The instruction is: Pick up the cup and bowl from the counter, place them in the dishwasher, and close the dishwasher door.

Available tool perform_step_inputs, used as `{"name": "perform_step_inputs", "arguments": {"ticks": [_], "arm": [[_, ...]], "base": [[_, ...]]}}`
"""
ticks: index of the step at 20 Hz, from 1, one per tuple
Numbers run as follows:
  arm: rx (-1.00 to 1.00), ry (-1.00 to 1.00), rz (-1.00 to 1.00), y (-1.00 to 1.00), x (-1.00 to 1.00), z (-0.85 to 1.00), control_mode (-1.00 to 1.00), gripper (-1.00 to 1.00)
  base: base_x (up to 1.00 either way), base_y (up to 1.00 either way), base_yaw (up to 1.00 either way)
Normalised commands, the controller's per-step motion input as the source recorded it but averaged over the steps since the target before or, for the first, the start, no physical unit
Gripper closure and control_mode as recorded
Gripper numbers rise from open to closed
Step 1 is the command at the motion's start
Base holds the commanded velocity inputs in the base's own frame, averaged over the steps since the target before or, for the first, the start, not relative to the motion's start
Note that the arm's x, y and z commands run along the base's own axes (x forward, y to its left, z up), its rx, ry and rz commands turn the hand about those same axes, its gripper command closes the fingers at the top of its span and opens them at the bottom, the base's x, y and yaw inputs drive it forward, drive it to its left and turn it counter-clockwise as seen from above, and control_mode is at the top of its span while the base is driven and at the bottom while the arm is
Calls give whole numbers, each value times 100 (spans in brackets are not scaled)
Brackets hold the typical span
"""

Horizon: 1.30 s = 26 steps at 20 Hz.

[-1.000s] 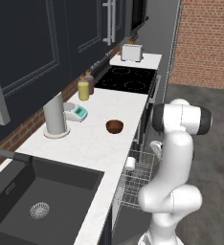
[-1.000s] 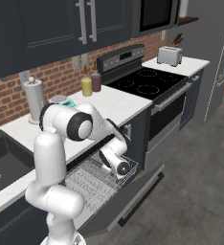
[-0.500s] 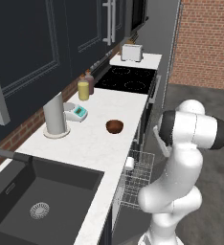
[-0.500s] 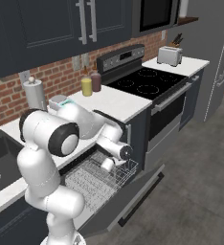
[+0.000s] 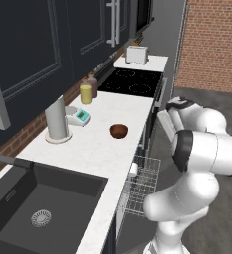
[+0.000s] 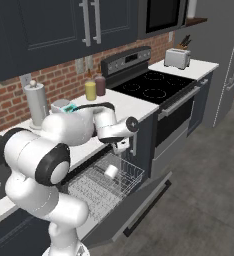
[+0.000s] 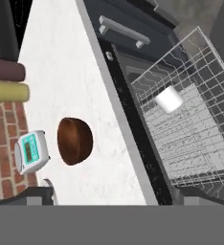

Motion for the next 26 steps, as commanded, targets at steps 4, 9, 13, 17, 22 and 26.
{"name": "perform_step_inputs", "arguments": {"ticks": [4, 9, 13, 17, 22, 26], "arm": [[0, 17, 14, 57, 0, 45, -100, -100], [0, 11, 12, 53, 1, 9, -100, -100], [0, 6, 5, 26, 10, -6, -100, -100], [0, 1, 2, 14, 26, -26, -100, -100], [0, 0, 0, 16, 32, -24, -100, -100], [0, 0, 0, 29, 36, -18, -100, -100]], "base": [[0, 0, 0], [0, 0, 0], [0, 0, 0], [0, 0, 0], [0, 0, 0], [0, 0, 0]]}}
